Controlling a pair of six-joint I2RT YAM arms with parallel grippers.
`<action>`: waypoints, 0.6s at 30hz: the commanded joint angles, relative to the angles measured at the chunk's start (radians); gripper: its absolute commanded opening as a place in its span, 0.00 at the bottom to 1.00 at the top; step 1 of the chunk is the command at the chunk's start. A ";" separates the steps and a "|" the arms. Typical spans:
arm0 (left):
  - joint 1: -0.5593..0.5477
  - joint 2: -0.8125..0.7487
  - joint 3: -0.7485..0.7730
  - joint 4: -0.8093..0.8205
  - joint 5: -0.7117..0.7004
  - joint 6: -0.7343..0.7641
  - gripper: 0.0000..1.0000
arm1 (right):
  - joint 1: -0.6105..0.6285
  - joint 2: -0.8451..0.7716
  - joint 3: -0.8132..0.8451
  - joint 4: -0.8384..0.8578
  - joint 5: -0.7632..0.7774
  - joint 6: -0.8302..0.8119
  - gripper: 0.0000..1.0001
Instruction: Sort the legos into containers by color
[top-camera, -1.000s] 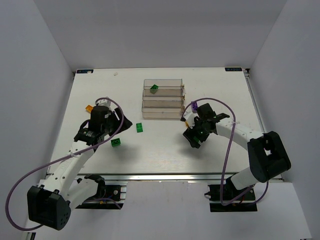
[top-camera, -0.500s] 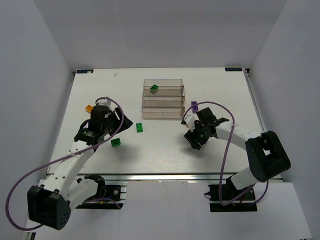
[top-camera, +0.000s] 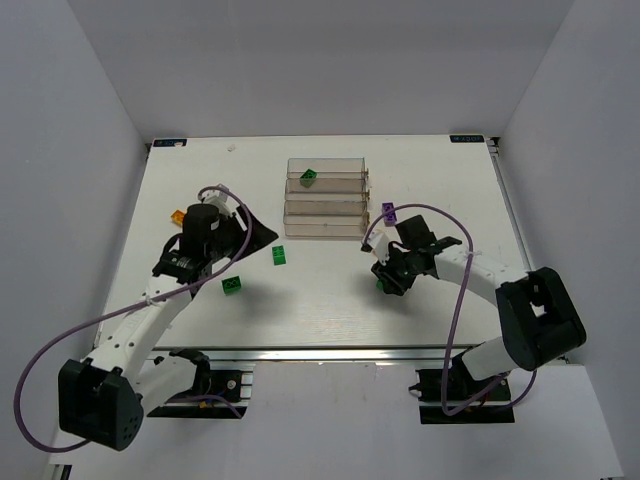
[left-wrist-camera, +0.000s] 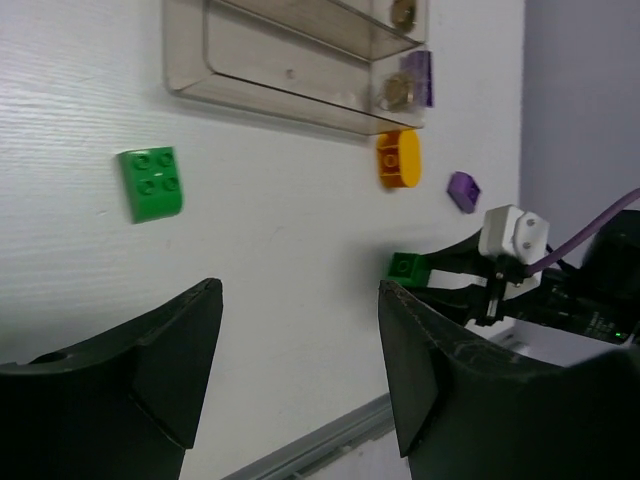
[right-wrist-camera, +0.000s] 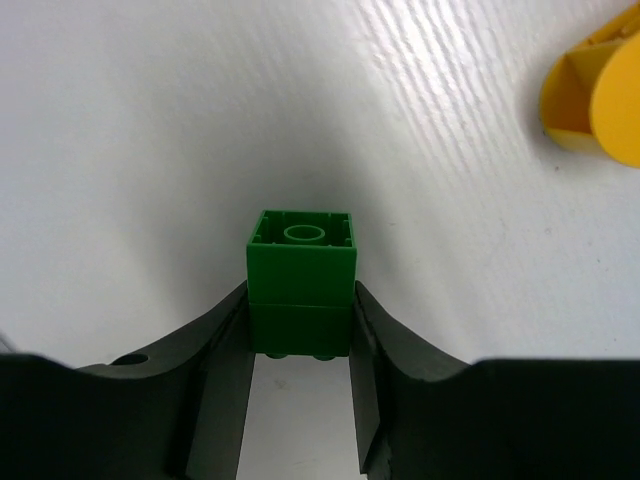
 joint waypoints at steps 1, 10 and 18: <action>-0.009 0.057 0.058 0.127 0.154 -0.071 0.73 | -0.003 -0.094 0.051 -0.074 -0.169 -0.077 0.11; -0.090 0.326 0.194 0.250 0.464 -0.104 0.77 | 0.006 -0.169 0.233 -0.027 -0.518 -0.094 0.05; -0.156 0.389 0.188 0.461 0.514 -0.194 0.80 | 0.037 -0.094 0.347 0.048 -0.553 -0.023 0.01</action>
